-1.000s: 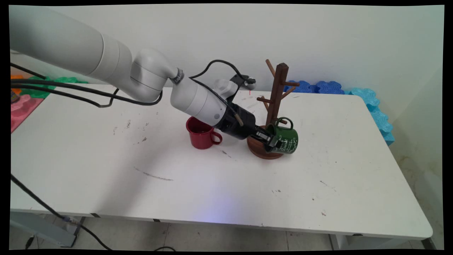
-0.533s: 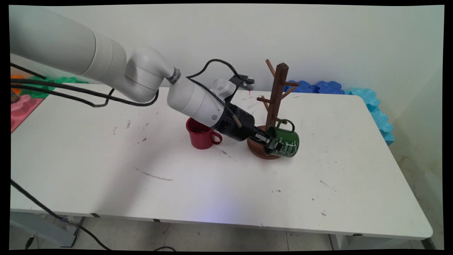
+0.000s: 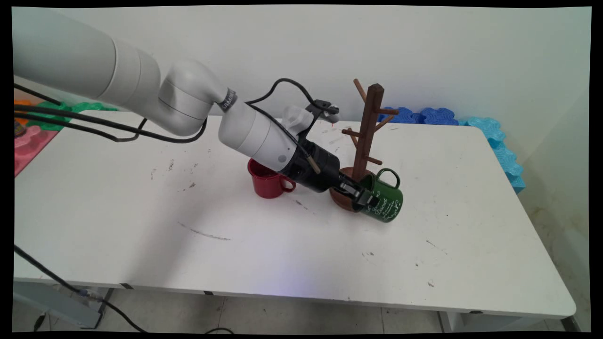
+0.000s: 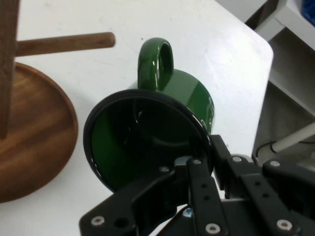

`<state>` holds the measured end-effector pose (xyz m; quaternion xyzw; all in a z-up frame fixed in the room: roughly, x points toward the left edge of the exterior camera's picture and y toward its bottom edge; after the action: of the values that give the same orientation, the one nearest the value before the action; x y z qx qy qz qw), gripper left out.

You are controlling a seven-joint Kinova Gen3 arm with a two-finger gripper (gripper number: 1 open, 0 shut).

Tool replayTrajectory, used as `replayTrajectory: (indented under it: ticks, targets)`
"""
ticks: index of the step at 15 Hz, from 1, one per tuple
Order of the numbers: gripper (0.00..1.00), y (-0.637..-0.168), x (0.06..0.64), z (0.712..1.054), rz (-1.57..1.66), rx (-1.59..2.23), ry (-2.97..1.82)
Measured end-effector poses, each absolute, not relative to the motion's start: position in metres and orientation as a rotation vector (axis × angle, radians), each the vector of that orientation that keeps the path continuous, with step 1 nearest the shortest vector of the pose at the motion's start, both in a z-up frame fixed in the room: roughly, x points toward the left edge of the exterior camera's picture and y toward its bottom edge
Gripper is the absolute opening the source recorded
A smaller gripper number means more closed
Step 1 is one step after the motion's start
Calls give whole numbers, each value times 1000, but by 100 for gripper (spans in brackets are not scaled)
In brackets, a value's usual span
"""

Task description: Place the picked object on the table

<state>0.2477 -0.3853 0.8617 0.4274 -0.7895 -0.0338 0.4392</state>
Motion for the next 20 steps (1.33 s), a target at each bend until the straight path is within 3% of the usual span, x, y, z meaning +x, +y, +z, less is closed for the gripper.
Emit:
replayTrajectory:
  ticks: [20]
  targets:
    - [0, -365, 303, 886, 128, 748, -2262]
